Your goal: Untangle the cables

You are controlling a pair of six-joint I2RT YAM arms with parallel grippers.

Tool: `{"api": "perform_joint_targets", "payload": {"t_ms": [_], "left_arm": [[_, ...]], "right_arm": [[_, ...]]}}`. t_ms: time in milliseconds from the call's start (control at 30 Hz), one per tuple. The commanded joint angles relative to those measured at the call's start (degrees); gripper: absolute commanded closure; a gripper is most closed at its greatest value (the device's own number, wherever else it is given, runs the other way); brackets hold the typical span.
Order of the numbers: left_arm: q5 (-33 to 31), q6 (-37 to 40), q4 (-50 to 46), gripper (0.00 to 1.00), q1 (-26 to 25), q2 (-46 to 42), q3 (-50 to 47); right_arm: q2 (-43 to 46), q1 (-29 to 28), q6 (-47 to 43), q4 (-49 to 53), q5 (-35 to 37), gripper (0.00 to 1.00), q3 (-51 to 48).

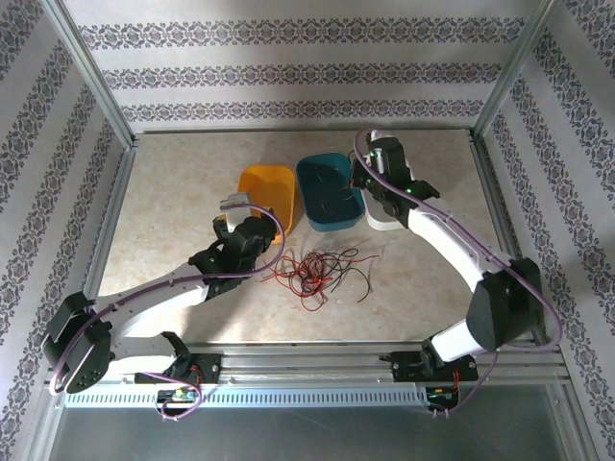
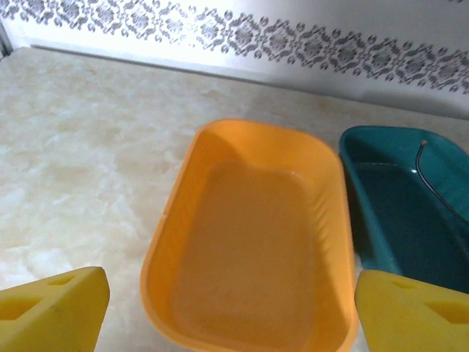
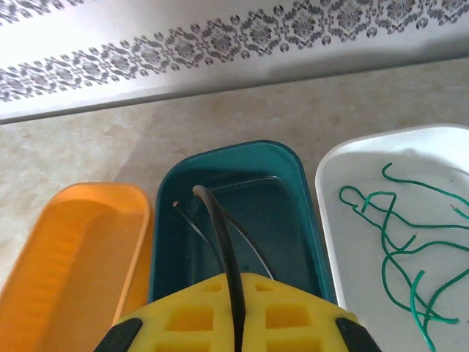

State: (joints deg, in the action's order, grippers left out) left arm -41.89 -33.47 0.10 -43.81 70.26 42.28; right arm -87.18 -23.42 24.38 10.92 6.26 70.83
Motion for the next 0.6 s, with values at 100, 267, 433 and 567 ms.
{"api": "perform_joint_targets", "payload": {"t_ms": [100,267,433,567], "left_arm": [[-1.4,-2.3,-3.2,0.13,0.1,-0.8,0.1],[0.3,0.5,-2.4,0.13,0.1,-0.5,0.9],[4.8,4.5,-1.1,0.13,0.1,0.6,2.2],[12.7,7.2,1.0,0.13,0.6,2.0,2.7]], "right_arm": [[-8.7,-0.5,2.5,-2.0,3.3,0.93,5.6],[-16.4,-0.3,4.2,-2.3,0.6,0.89,9.9],[-18.8,-0.2,4.7,1.7,-0.4,0.53,13.3],[-12.9,0.1,3.7,1.5,0.8,0.45,9.3]]}}
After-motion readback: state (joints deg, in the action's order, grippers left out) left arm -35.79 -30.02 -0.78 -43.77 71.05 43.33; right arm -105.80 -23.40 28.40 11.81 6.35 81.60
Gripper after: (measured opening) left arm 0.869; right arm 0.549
